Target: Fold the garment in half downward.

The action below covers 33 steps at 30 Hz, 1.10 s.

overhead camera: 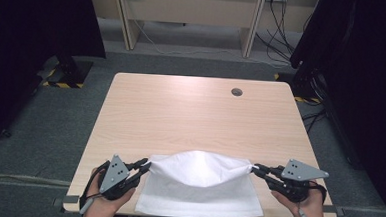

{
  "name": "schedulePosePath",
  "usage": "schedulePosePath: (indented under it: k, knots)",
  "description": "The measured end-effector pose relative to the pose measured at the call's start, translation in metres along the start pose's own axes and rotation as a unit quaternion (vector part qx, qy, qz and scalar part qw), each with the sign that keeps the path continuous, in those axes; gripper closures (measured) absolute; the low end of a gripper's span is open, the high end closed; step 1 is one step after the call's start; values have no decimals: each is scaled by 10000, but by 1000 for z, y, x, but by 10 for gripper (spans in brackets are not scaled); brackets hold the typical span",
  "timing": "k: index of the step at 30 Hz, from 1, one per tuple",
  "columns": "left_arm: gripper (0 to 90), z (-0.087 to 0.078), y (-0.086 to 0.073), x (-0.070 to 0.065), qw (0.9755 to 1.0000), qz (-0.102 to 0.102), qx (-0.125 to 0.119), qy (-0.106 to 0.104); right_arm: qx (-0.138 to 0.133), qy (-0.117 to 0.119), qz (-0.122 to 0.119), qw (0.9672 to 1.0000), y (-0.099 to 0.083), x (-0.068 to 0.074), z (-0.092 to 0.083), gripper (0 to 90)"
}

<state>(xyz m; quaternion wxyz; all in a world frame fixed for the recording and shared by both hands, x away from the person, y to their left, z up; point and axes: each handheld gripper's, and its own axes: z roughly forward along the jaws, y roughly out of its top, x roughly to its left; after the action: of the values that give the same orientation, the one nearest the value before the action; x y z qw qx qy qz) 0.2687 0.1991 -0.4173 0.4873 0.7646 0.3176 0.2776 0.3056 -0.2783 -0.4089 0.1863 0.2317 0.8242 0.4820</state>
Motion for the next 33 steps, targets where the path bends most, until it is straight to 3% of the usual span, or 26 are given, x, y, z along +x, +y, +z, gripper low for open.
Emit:
schedulePosePath:
  k: [10, 20, 22, 26, 29, 33]
  knots:
    - [792, -2, -6, -1, 9999, -27, 83, -53, 126, 272, -169, 9994, -6, 3, -2, 827]
    - [791, -1, -11, -5, 9994, -13, 235, -252, 270, 497, -269, 9980, -12, 7, -5, 827]
    - [790, 1, -16, -6, 9983, -39, 384, -427, 473, 694, -300, 9960, -18, 9, -3, 826]
    - [789, 4, -22, -7, 9968, -49, 576, -551, 833, 939, -299, 9916, -29, 9, 4, 825]
    - [788, 10, -30, -10, 9936, -61, 869, -716, 1028, 980, -293, 9894, -36, 9, 7, 825]
    - [785, 15, -36, -13, 9908, -43, 1058, -840, 1162, 1026, -258, 9876, -42, 11, 10, 823]
